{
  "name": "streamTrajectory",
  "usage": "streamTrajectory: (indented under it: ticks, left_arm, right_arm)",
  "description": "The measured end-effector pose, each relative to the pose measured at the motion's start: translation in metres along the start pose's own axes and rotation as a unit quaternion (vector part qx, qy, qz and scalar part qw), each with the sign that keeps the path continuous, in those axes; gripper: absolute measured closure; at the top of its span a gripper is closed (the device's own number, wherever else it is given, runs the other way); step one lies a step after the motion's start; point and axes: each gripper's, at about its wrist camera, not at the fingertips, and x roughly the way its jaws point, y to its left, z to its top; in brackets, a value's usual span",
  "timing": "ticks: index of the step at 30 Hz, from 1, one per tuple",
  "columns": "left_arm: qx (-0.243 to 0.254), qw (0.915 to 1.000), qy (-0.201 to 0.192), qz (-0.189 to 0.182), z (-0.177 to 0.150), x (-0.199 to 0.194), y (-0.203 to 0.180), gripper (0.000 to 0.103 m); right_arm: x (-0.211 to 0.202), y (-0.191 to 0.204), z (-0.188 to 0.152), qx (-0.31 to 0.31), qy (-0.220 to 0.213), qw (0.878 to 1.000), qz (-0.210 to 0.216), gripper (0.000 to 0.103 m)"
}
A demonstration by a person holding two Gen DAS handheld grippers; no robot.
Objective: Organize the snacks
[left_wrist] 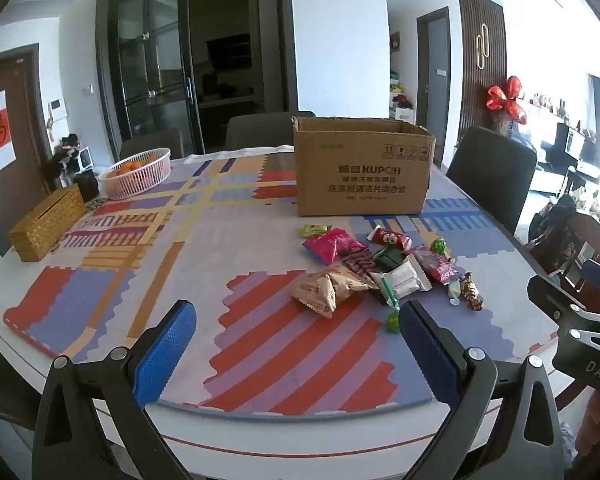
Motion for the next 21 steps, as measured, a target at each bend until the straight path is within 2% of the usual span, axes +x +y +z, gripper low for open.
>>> streamTrajectory:
  ticks: [8, 9, 10, 21]
  left_arm:
    - [-0.007, 0.9998, -0.01, -0.014, -0.003, -0.011, 0.008, 0.0]
    - [-0.008, 0.9998, -0.013, -0.014, -0.003, -0.013, 0.01, 0.0]
    - [0.0, 1.0, -0.008, 0.003, 0.003, -0.008, 0.006, 0.0]
    - [0.004, 0.9996, -0.028, 0.006, 0.005, -0.017, -0.003, 0.0]
  right_arm:
    - [-0.001, 0.0, -0.001, 0.0, -0.004, 1.0, -0.001, 0.0]
    - [-0.002, 0.001, -0.001, 0.0, -0.006, 1.0, -0.001, 0.0]
    - [-0.001, -0.001, -0.002, 0.0, -0.006, 1.0, 0.0, 0.0]
    - [-0.006, -0.002, 0.0, 0.003, -0.009, 1.0, 0.002, 0.0]
